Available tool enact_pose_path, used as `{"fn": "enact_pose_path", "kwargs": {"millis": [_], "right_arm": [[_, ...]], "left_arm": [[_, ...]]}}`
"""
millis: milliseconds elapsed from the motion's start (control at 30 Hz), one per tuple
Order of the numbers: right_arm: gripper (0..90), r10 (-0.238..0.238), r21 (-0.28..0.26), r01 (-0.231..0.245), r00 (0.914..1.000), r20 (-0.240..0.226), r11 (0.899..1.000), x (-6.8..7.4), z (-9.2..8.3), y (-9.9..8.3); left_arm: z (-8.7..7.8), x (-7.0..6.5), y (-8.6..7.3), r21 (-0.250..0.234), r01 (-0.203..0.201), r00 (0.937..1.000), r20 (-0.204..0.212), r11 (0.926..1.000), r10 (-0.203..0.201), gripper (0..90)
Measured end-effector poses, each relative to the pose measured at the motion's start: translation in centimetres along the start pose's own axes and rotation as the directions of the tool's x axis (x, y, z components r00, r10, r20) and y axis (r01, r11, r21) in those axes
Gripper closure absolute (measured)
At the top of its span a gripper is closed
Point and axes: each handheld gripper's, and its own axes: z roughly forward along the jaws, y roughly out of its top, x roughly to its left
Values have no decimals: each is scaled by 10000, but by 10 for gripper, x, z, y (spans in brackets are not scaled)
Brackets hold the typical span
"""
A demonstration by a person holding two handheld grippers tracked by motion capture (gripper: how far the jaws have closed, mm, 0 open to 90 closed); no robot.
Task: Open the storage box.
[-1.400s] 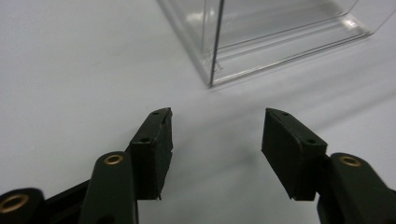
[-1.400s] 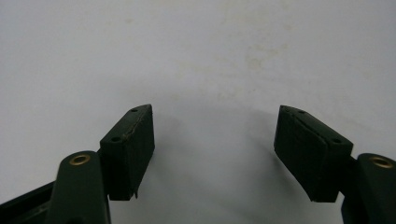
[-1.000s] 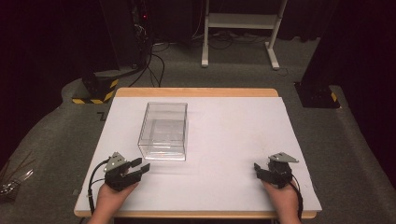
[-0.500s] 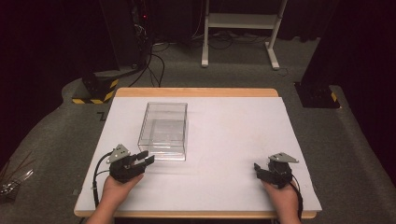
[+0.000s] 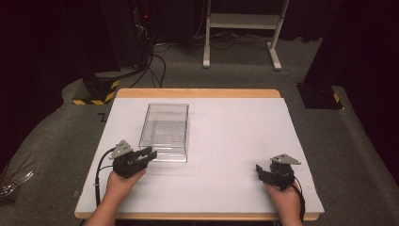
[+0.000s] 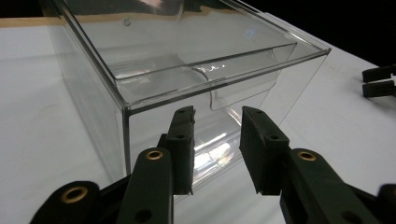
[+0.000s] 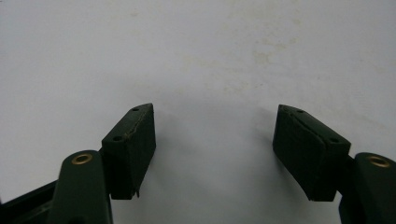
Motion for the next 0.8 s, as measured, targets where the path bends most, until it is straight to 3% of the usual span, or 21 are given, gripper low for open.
{"fn": "enact_pose_path", "kwargs": {"millis": [367,800], "right_arm": [[303,-47,-23,47,10000,34,10000,0,0,0],[315,-127,-77,128,9999,94,9999,2,0,-1]], "left_arm": [[6,8,1,-124,101,9989,455,9999,-95,711],[12,13,-1,-424,215,9926,1203,9989,-162,753]]}}
